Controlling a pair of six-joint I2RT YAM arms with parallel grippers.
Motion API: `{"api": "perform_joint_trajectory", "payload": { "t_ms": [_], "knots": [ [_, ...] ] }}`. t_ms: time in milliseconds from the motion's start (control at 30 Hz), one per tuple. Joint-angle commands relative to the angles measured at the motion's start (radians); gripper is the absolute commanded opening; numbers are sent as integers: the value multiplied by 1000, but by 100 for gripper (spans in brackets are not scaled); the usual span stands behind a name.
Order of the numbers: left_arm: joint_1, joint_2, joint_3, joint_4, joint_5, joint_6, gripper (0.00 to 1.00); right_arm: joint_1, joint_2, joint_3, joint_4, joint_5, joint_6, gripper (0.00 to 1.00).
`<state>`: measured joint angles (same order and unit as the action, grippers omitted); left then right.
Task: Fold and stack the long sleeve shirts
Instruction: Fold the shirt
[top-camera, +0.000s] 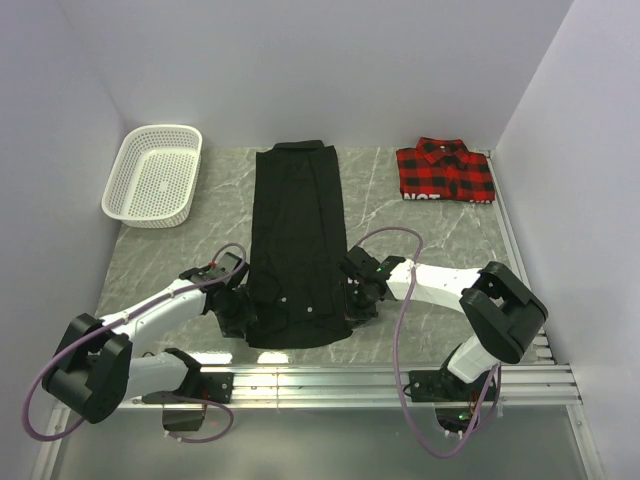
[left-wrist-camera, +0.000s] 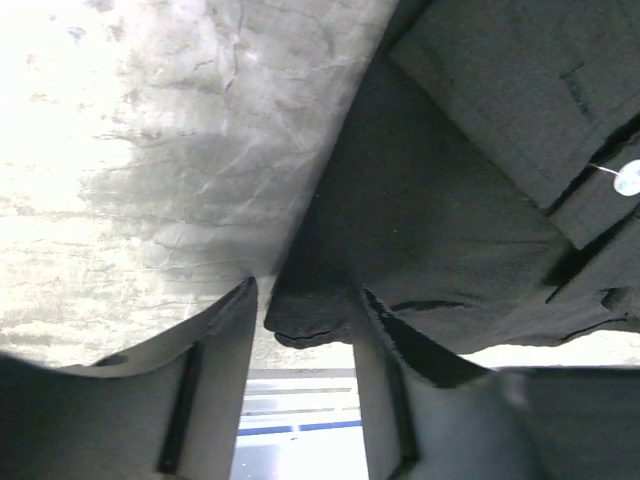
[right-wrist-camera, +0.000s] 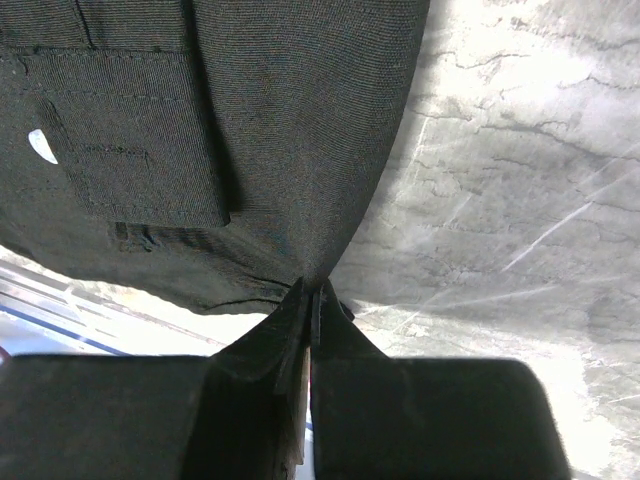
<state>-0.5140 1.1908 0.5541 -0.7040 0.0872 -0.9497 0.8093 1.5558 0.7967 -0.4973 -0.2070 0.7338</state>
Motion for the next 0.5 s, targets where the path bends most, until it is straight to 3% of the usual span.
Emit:
{"api": "perform_joint_trajectory", "payload": {
  "t_ms": [0, 167, 267, 367, 400, 467],
  "knots": [
    [-14, 3, 7, -9, -12, -24, 47, 7, 7, 10, 0, 8, -11, 0],
    [-24, 53, -2, 21, 17, -23, 40, 8, 3, 6, 8, 3, -16, 0],
    [-27, 52, -2, 21, 16, -21, 31, 8, -3, 4, 11, 3, -17, 0],
    [-29, 49, 0, 21, 22, -18, 17, 8, -7, 4, 13, 1, -19, 0],
    [-29, 46, 1, 18, 25, -14, 7, 7, -10, 4, 14, 4, -20, 0],
    [-29, 30, 9, 14, 37, -12, 0, 7, -28, 4, 11, 15, -19, 0]
  ]
}}
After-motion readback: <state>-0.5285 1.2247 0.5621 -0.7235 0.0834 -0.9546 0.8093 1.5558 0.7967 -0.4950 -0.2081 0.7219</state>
